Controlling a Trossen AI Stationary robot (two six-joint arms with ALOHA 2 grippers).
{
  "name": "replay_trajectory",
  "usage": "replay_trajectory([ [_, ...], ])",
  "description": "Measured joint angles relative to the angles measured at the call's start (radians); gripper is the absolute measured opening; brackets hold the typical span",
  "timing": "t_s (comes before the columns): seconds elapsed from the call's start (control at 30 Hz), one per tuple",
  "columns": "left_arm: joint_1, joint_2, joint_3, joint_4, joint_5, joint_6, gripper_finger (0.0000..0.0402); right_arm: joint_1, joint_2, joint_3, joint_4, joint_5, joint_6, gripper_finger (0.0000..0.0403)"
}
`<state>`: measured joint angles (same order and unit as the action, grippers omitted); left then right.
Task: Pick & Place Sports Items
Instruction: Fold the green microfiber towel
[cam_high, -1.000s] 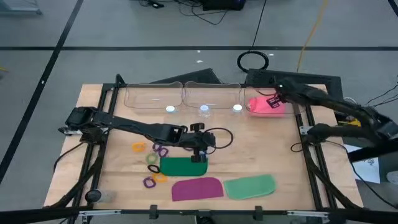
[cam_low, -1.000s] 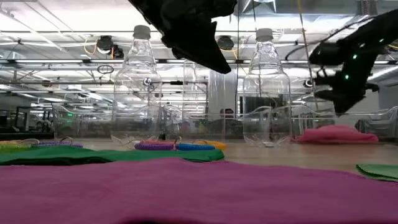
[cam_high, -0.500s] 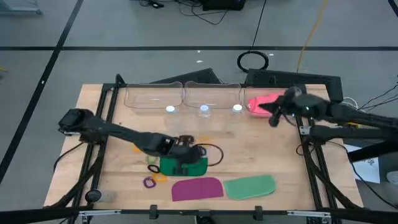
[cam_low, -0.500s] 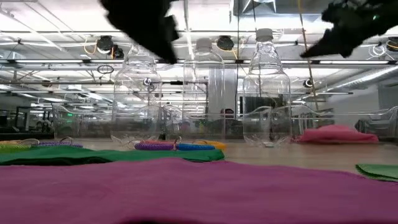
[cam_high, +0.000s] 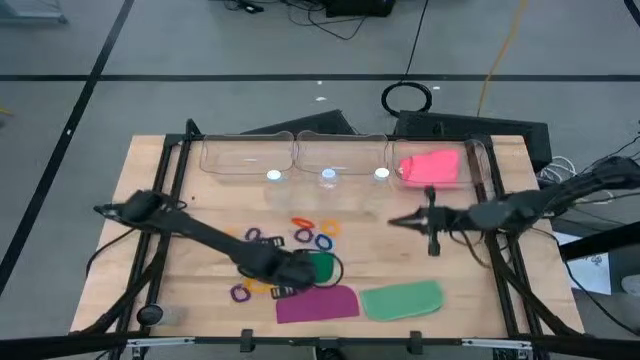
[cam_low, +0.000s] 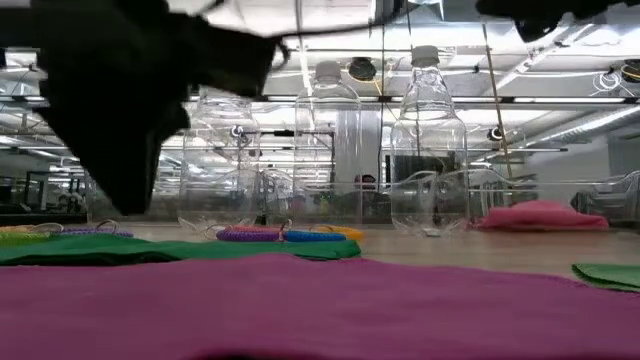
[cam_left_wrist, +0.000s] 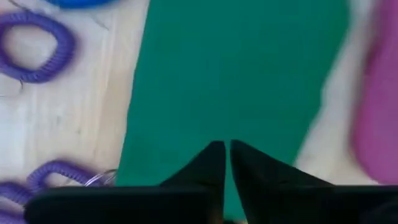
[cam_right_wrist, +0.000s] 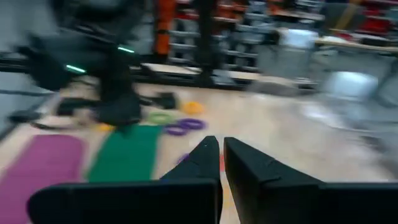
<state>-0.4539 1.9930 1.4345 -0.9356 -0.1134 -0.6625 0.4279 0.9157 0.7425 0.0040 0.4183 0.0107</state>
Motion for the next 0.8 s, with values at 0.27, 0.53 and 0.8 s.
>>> replay_trajectory([
  [0.27,0.043,0.09,0.004,0.129,0.026,0.037,0.0018,0.143,0.092,-0.03,0.151,0.002,0.03,0.0],
  [0.53,0.097,0.15,0.006,0.378,0.09,0.079,0.0025,0.216,0.115,-0.03,0.197,0.004,0.03,0.0],
  [0.8,0.163,0.174,0.003,0.573,0.053,0.116,0.0026,0.247,0.118,-0.03,0.195,0.003,0.057,0.0],
])
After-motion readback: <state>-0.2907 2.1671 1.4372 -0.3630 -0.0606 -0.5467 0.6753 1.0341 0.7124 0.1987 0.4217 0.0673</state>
